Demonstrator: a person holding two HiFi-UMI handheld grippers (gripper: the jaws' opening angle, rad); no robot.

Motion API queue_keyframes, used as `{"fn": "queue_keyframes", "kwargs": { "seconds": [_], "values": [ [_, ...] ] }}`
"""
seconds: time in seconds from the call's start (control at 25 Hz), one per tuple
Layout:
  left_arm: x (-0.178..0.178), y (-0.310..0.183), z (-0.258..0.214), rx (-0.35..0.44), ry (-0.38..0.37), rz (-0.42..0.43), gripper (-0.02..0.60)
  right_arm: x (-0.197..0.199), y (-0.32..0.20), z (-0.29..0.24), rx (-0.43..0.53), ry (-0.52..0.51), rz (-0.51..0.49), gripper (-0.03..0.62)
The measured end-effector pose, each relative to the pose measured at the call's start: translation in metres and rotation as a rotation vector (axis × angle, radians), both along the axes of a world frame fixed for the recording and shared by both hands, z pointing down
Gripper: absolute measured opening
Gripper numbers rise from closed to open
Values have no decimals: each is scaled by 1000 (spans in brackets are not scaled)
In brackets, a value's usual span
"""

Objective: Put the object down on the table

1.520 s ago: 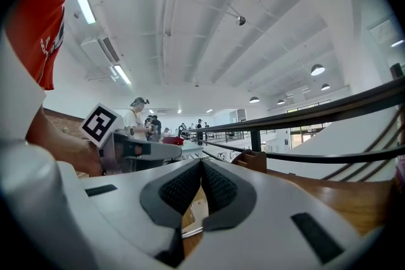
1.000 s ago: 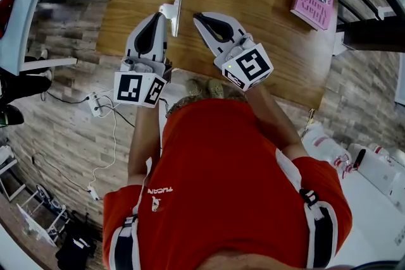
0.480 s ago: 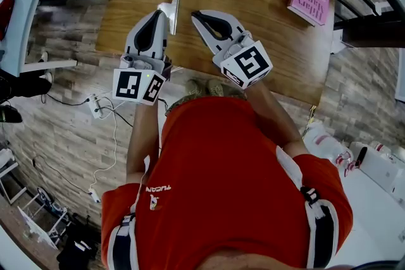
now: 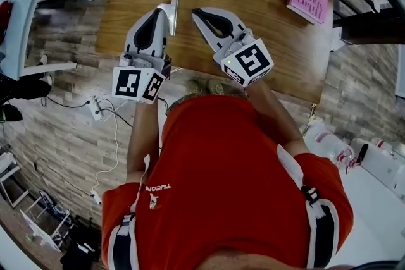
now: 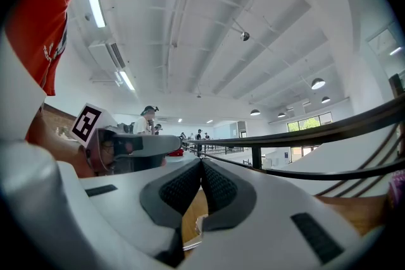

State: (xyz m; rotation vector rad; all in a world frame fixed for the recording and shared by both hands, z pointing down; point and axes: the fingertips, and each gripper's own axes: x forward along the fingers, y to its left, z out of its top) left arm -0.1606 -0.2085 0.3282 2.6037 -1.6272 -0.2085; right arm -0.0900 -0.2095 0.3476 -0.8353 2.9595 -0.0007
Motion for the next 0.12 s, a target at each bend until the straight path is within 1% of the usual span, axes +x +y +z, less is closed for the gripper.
{"fn": "queue_keyframes", "kwargs": {
  "seconds": [0.12],
  "values": [
    [0,-2,-2,5,6,2,9,0,-2,-1,1,-1,5,25]
  ]
}}
